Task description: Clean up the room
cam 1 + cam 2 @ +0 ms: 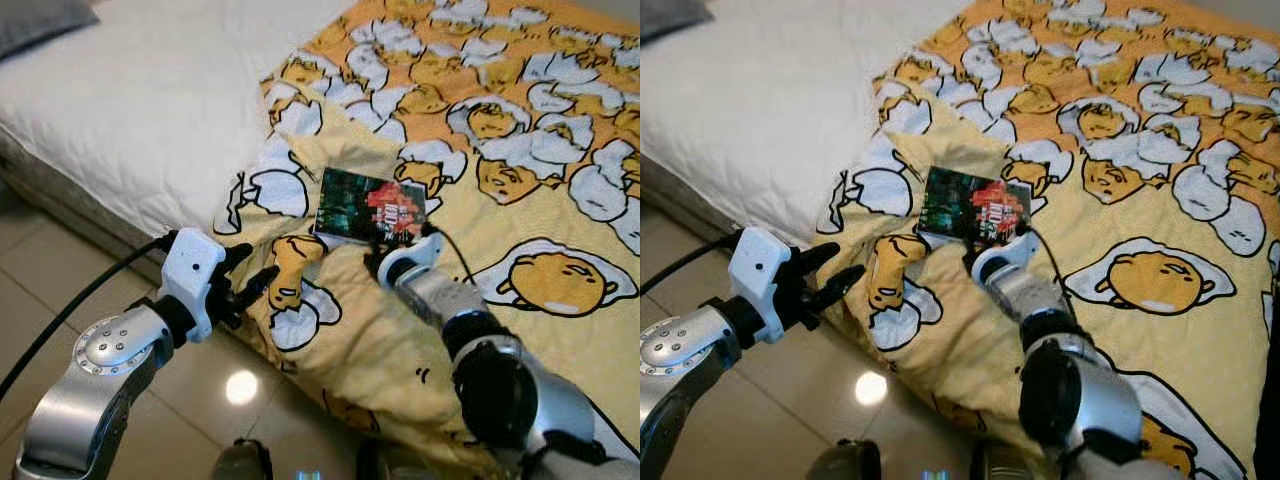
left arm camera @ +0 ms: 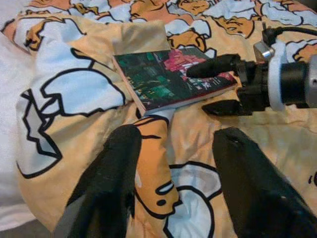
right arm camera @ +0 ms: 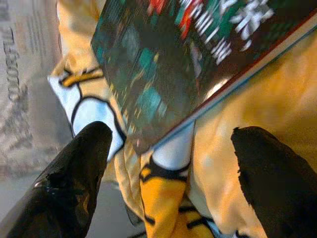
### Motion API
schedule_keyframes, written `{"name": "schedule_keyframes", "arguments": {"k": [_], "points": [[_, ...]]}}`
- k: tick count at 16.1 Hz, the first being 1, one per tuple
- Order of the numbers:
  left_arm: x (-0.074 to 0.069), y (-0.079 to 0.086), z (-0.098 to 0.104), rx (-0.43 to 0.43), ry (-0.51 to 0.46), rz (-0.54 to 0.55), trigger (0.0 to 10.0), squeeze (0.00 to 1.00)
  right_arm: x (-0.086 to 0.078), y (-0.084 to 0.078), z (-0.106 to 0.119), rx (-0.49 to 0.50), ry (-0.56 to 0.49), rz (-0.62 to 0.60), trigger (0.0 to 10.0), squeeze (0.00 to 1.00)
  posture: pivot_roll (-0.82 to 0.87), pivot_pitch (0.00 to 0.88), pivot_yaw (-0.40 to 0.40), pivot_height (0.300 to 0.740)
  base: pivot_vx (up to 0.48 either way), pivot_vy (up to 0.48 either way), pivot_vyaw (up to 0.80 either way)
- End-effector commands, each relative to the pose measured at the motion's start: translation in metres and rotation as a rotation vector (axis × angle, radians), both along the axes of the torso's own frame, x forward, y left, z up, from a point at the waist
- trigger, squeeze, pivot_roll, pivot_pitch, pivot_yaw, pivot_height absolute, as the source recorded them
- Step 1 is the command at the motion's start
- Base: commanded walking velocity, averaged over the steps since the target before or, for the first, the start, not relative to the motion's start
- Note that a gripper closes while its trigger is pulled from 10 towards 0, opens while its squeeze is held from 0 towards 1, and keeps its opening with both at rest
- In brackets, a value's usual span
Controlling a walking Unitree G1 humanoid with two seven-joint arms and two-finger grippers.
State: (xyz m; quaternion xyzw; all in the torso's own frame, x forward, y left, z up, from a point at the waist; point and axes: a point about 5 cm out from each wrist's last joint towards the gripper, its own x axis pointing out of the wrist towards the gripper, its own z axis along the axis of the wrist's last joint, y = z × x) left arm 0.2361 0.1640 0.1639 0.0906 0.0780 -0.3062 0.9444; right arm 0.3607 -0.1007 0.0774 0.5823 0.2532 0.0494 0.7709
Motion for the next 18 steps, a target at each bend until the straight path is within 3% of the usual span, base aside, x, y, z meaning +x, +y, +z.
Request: {"name": "schedule_keyframes", "arguments": {"k": [1, 3, 5, 8, 13, 14, 18], "points": [[-0.004, -0.001, 0.004, -0.003, 0.002, -0.030, 10.0, 1.00, 0.001, -0.002, 0.000, 0.037, 0.010, -0.033, 10.0, 0.00, 0.16, 0.249, -0.004, 0.740, 0.000, 0.000, 0.00], [-0.011, -0.001, 0.003, 0.003, 0.025, -0.063, 10.0, 1.00, 0.004, -0.005, 0.005, 0.097, -0.015, -0.074, 10.0, 0.00, 0.17, 0.252, -0.003, 0.740, 0.000, 0.000, 0.00], [-0.011, -0.003, 0.004, 0.005, 0.035, -0.081, 10.0, 1.00, 0.006, -0.008, 0.006, 0.090, -0.010, -0.086, 10.0, 0.00, 0.18, 0.254, -0.018, 0.740, 0.000, 0.000, 0.00], [-0.004, -0.010, 0.010, -0.001, 0.030, -0.117, 10.0, 1.00, 0.007, -0.015, 0.006, 0.085, 0.007, -0.123, 10.0, 0.00, 0.18, 0.299, -0.035, 0.740, 0.000, 0.000, 0.00], [0.002, -0.014, 0.012, -0.003, 0.038, -0.169, 10.0, 1.00, 0.005, -0.013, 0.002, 0.094, 0.023, -0.151, 10.0, 0.00, 0.17, 0.299, 0.025, 0.740, 0.000, 0.000, 0.00], [0.001, -0.019, 0.013, -0.003, 0.049, -0.215, 10.0, 1.00, 0.006, -0.019, 0.002, 0.157, 0.014, -0.210, 10.0, 0.00, 0.17, 0.293, 0.025, 0.740, 0.000, 0.000, 0.00], [-0.001, -0.018, 0.015, 0.002, 0.047, -0.223, 10.0, 1.00, 0.012, -0.020, 0.016, 0.223, -0.078, -0.211, 10.0, 0.00, 0.18, 0.299, 0.006, 0.740, 0.000, 0.000, 0.00]]}}
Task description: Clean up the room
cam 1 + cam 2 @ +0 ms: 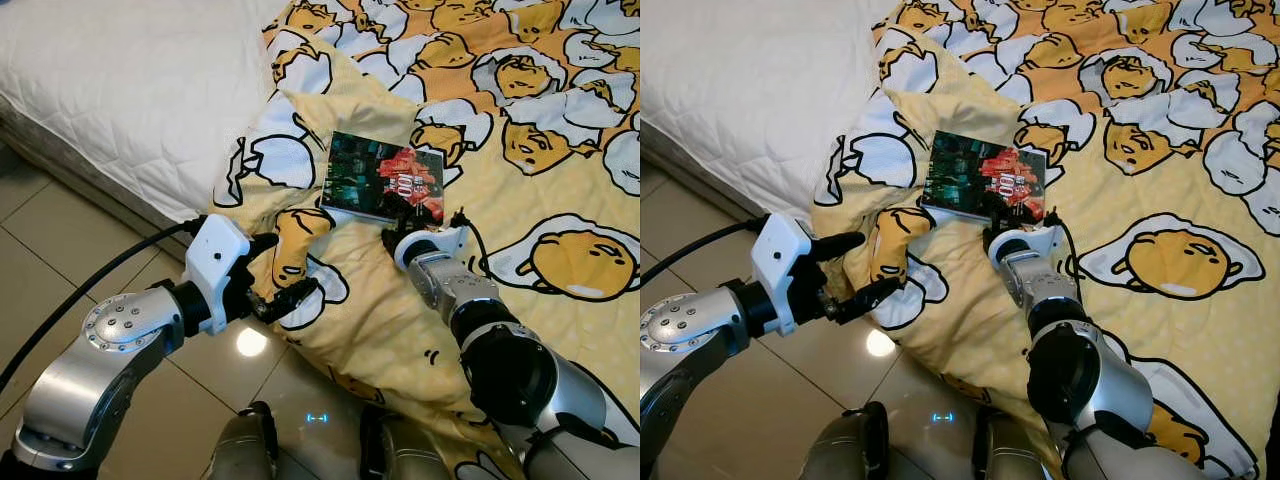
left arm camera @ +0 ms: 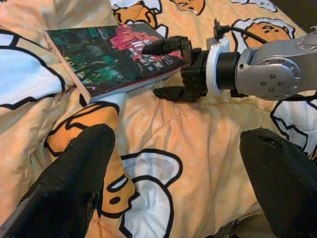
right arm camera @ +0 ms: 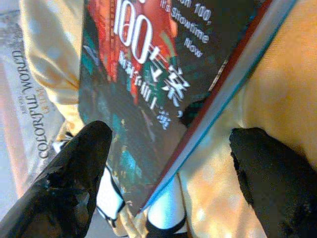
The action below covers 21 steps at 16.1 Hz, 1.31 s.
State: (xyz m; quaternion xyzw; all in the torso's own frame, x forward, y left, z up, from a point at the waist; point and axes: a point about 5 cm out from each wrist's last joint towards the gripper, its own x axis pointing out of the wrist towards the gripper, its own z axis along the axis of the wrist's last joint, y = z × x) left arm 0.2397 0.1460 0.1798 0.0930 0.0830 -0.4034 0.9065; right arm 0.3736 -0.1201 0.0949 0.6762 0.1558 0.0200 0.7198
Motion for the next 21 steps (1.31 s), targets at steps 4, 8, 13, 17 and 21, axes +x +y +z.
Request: {"name": "schedule_keyframes", "arguments": {"k": [4, 8, 13, 17, 21], "points": [[-0.009, 0.005, -0.002, 0.018, 0.028, -0.014, 10.0, 1.00, 0.002, -0.002, 0.003, 0.053, -0.002, -0.044, 10.0, 0.00, 0.19, 0.321, 0.013, 0.740, 0.000, 0.000, 0.00], [-0.011, 0.003, -0.002, 0.016, 0.039, -0.028, 10.0, 1.00, 0.005, -0.002, 0.009, 0.085, -0.045, -0.049, 10.0, 0.00, 0.20, 0.325, 0.008, 0.740, 0.000, 0.000, 0.00], [-0.014, 0.001, -0.002, 0.018, 0.049, -0.051, 10.0, 1.00, 0.006, -0.005, 0.013, 0.108, -0.070, -0.068, 10.0, 0.00, 0.20, 0.326, 0.012, 0.740, 0.000, 0.000, 0.00], [-0.013, 0.005, -0.005, 0.028, 0.065, -0.054, 10.0, 1.00, 0.006, -0.005, 0.011, 0.104, -0.063, -0.077, 10.0, 0.00, 0.20, 0.328, 0.012, 0.740, 0.000, 0.000, 0.00], [-0.012, 0.005, -0.007, 0.039, 0.075, -0.065, 10.0, 1.00, -0.001, -0.003, -0.005, 0.055, 0.014, -0.112, 10.0, 0.00, 0.24, 0.343, 0.032, 0.740, 0.000, 0.000, 0.00]]}}
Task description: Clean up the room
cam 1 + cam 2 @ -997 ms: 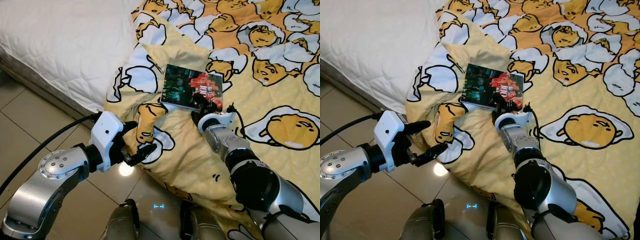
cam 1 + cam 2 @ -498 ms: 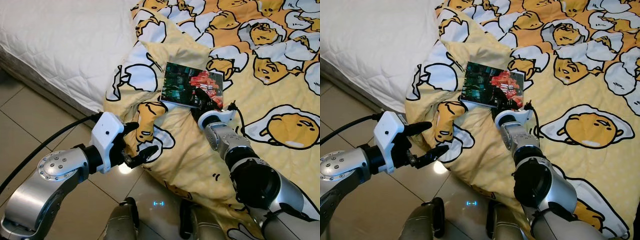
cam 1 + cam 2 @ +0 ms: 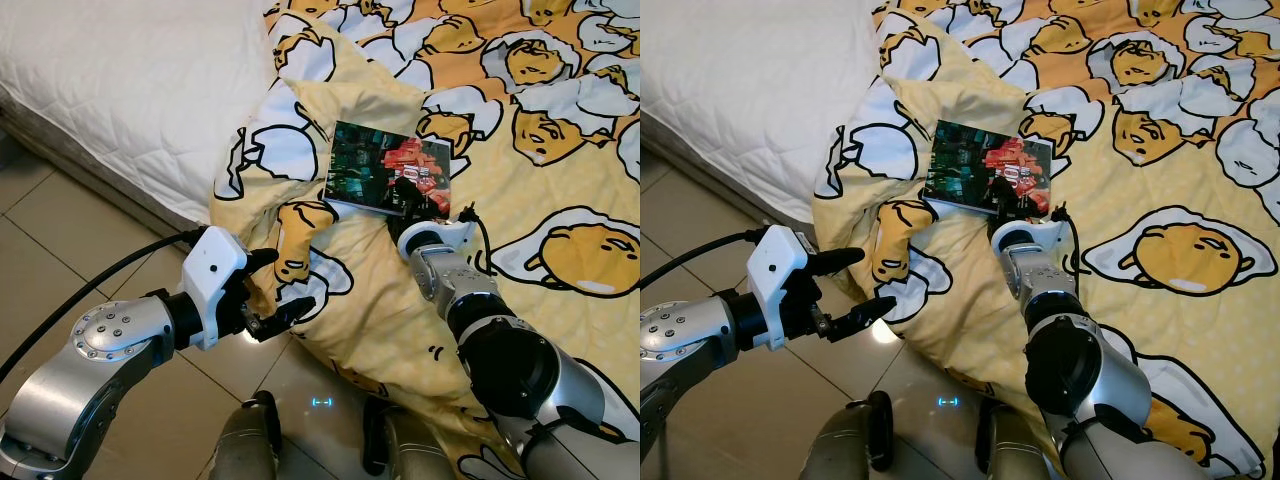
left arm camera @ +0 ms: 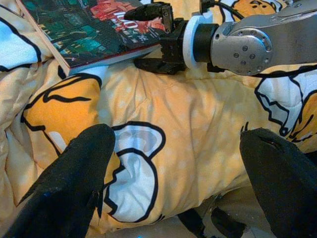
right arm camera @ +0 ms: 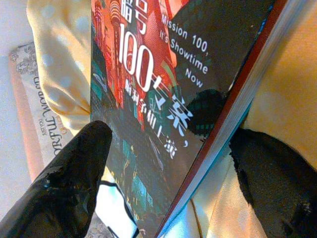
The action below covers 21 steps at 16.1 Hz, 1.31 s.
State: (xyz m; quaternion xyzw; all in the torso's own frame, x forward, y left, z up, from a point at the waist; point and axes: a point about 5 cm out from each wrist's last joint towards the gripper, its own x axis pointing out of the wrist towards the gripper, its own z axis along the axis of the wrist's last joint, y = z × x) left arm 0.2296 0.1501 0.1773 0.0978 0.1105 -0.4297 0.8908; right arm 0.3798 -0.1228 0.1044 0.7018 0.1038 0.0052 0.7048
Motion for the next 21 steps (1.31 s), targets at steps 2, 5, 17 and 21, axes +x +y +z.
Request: {"name": "schedule_keyframes", "arguments": {"k": [2, 5, 17, 21], "points": [[-0.002, 0.002, -0.004, 0.014, 0.019, -0.010, 10.0, 1.00, -0.006, 0.000, -0.013, 0.011, 0.050, -0.024, 10.0, 0.00, 0.24, 0.344, 0.028, 0.740, 0.000, 0.000, 0.00], [-0.003, 0.003, -0.001, 0.014, 0.005, -0.001, 10.0, 1.00, 0.006, -0.011, 0.013, 0.082, -0.077, -0.101, 10.0, 0.00, 0.24, 0.336, 0.016, 0.740, 0.000, 0.000, 0.00], [-0.010, 0.005, -0.004, 0.024, 0.024, -0.008, 10.0, 1.00, 0.010, 0.001, 0.018, 0.033, -0.043, -0.060, 10.0, 0.00, 0.26, 0.359, 0.032, 0.740, 0.000, 0.000, 0.00], [-0.017, 0.005, -0.003, 0.022, 0.027, 0.005, 10.0, 1.00, 0.013, 0.007, 0.025, 0.035, -0.050, -0.066, 10.0, 0.00, 0.27, 0.378, 0.024, 0.740, 0.000, 0.000, 0.00]]}}
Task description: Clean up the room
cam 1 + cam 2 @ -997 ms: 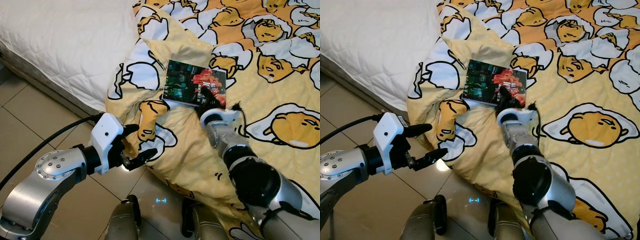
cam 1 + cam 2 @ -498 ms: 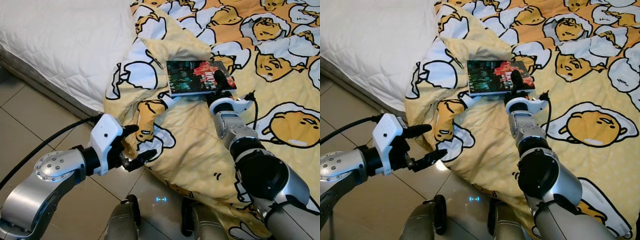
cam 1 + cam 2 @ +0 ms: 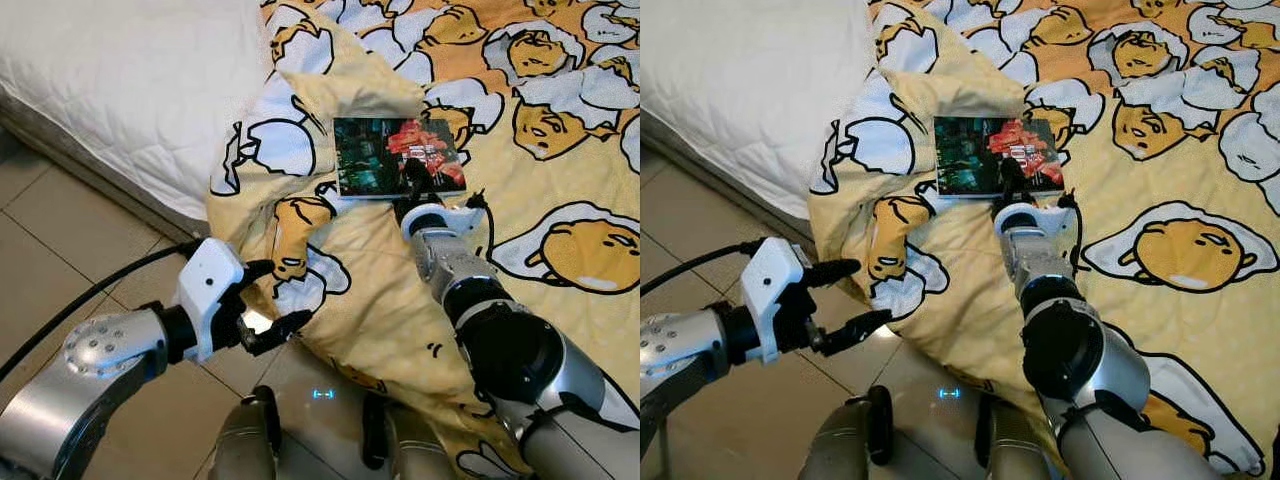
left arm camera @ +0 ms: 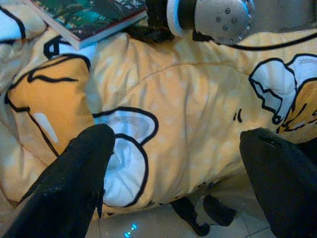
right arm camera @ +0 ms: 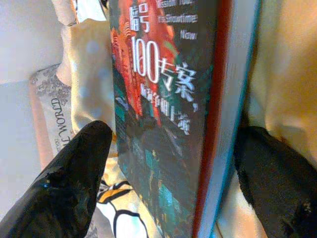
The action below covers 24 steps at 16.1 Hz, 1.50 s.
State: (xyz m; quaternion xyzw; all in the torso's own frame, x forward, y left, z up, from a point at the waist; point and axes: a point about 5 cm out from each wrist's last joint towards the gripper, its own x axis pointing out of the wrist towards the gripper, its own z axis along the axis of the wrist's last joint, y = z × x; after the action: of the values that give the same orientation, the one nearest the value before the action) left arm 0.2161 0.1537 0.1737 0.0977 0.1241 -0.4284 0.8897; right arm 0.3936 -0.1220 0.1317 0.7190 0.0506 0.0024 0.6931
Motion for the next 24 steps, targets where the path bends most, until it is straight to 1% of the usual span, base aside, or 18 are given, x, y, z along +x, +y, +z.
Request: {"name": "schedule_keyframes", "arguments": {"k": [1, 2, 4, 5, 6, 7, 8, 9, 10, 15, 18, 20, 24], "points": [[-0.004, 0.001, 0.001, 0.010, 0.005, 0.001, 10.0, 1.00, 0.001, 0.005, 0.003, 0.001, -0.005, 0.004, 10.0, 0.00, 0.27, 0.378, 0.024, 0.740, 0.000, 0.000, 0.00], [-0.005, 0.001, 0.001, 0.010, 0.006, 0.001, 10.0, 1.00, 0.002, 0.004, 0.006, 0.006, -0.016, -0.003, 10.0, 0.00, 0.28, 0.383, 0.023, 0.740, 0.000, 0.000, 0.00], [-0.007, 0.002, 0.002, 0.010, 0.009, 0.000, 10.0, 1.00, 0.006, -0.003, 0.017, 0.046, -0.074, -0.044, 10.0, 0.00, 0.28, 0.379, 0.021, 0.740, 0.000, 0.000, 0.00], [-0.008, 0.004, 0.002, 0.010, 0.010, 0.001, 10.0, 1.00, 0.008, -0.003, 0.023, 0.055, -0.101, -0.046, 10.0, 0.00, 0.28, 0.372, 0.021, 0.740, 0.000, 0.000, 0.00], [-0.009, 0.004, 0.003, 0.012, 0.011, 0.002, 10.0, 1.00, 0.009, -0.002, 0.025, 0.043, -0.112, -0.032, 8.3, 0.00, 0.28, 0.369, 0.020, 0.740, 0.000, 0.000, 0.00], [-0.009, 0.004, 0.003, 0.013, 0.011, 0.002, 10.0, 1.00, 0.009, -0.001, 0.026, 0.037, -0.111, -0.025, 6.0, 0.00, 0.28, 0.368, 0.019, 0.740, 0.000, 0.000, 0.00], [-0.009, 0.004, 0.003, 0.014, 0.010, 0.001, 10.0, 1.00, 0.009, 0.000, 0.025, 0.031, -0.104, -0.022, 4.8, 0.00, 0.28, 0.367, 0.019, 0.740, 0.000, 0.000, 0.00], [-0.010, 0.004, 0.003, 0.015, 0.010, 0.000, 10.0, 1.00, 0.008, 0.001, 0.022, 0.027, -0.085, -0.020, 1.6, 0.00, 0.28, 0.364, 0.016, 0.740, 0.000, 0.000, 0.00], [-0.009, 0.004, 0.004, 0.016, 0.009, 0.000, 10.0, 1.00, 0.007, 0.003, 0.017, 0.007, -0.059, -0.007, 0.0, 0.00, 0.28, 0.364, 0.015, 0.740, 0.000, 0.000, 0.00], [-0.008, 0.008, -0.001, 0.021, 0.022, 0.004, 10.0, 1.00, 0.006, 0.005, 0.014, 0.005, -0.042, -0.005, 0.0, 0.00, 0.28, 0.374, 0.017, 0.740, 0.000, 0.000, 0.00], [-0.009, 0.005, -0.002, 0.020, 0.024, -0.002, 10.0, 1.00, 0.005, 0.004, 0.013, 0.001, -0.036, -0.007, 0.0, 0.00, 0.28, 0.377, 0.017, 0.740, 0.000, 0.000, 0.00], [-0.010, -0.002, -0.003, 0.016, 0.022, -0.010, 10.0, 1.00, 0.005, 0.004, 0.012, -0.003, -0.032, -0.003, 0.0, 0.00, 0.28, 0.375, 0.016, 0.740, 0.000, 0.000, 0.00], [-0.008, -0.003, 0.000, 0.018, 0.015, -0.012, 10.0, 1.00, 0.004, 0.004, 0.010, -0.004, -0.023, -0.004, 0.0, 0.00, 0.28, 0.370, 0.021, 0.740, 0.000, 0.000, 0.00]]}}
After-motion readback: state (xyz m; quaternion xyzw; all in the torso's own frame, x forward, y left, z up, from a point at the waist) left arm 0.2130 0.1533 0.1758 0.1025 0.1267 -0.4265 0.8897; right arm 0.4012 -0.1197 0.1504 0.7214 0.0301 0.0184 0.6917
